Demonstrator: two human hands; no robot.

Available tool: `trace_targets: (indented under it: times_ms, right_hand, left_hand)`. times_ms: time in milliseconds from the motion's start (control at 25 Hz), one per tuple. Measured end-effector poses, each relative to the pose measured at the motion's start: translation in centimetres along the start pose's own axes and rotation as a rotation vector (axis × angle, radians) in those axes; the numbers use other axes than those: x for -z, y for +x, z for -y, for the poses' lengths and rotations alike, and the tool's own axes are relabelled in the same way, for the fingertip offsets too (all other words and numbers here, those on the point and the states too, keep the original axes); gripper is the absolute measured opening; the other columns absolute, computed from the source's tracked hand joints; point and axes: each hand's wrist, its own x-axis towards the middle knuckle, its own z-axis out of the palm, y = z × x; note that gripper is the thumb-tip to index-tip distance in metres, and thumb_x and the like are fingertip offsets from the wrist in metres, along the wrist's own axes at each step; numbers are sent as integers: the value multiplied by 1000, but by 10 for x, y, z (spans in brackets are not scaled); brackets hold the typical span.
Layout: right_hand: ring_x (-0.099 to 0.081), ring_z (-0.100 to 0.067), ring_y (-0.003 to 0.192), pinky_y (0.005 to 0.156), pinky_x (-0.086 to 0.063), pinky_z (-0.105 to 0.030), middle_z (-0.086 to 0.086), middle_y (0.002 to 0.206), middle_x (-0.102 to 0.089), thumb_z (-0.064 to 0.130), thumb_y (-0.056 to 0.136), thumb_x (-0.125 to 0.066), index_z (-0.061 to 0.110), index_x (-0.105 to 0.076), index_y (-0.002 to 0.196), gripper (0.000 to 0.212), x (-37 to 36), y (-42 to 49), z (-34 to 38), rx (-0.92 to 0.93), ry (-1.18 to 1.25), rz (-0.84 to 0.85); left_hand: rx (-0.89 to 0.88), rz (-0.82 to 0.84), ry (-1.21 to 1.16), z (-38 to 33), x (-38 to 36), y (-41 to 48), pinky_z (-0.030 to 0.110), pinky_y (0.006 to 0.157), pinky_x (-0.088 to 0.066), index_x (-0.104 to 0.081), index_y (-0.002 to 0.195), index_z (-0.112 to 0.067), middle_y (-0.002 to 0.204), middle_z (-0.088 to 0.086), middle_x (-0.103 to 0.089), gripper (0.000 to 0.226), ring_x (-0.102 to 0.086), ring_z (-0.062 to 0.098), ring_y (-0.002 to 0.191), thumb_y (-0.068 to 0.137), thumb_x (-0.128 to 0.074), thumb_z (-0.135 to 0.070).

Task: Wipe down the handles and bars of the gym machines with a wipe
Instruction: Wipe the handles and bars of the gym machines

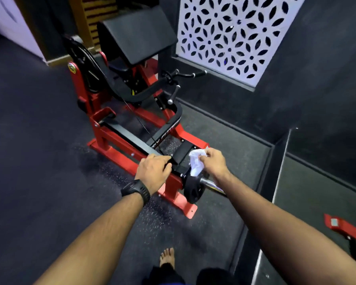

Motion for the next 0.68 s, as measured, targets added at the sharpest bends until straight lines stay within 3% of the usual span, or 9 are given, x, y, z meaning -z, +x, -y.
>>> trace_targets:
  times_ms: [80, 160, 320, 520, 680]
  right_hand:
    - [-53, 8, 44, 48, -33, -2, 16, 43, -54, -11, 81, -43, 16, -53, 57, 37, 10, 35, 2, 3, 17, 66]
    - [-60, 3, 56, 55, -39, -6, 7, 59, -63, -7, 80, -47, 15, -61, 66, 30, 7, 86, -11, 24, 0, 95]
    - [-65, -17, 80, 79, -53, -36, -4, 86, -72, 3, 80, -57, 17, -66, 77, 17, -12, 172, -31, 61, 16, 248]
    - [-65, -21, 83, 80, -52, -34, -3, 87, -72, 1, 83, -59, 18, -68, 84, 19, -3, 240, -37, 96, -61, 410]
    - [-65, -16, 81, 75, -50, -26, 0, 87, -71, 0, 85, -58, 15, -69, 85, 18, 13, 263, -38, 83, -42, 445]
  left_hand:
    - [40, 21, -17, -10, -14, 33, 38, 92, -45, -64, 125, -25, 124, -5, -67, 33, -55, 23, 111, 97, -49, -34]
    - [89, 32, -10, -19, -24, 58, 38, 92, -45, -65, 124, -23, 124, -3, -67, 33, -55, 24, 110, 97, -50, -33]
    - [298, 38, 25, -34, -45, 102, 36, 94, -40, -61, 129, -25, 128, -4, -64, 35, -51, 22, 116, 99, -45, -34]
    - [537, 68, 22, -66, -64, 140, 38, 99, -36, -54, 135, -26, 135, -5, -59, 38, -46, 21, 122, 101, -39, -34]
    - [579, 58, 1, -82, -73, 158, 39, 101, -37, -53, 137, -25, 135, -4, -59, 39, -45, 20, 123, 102, -39, -35]
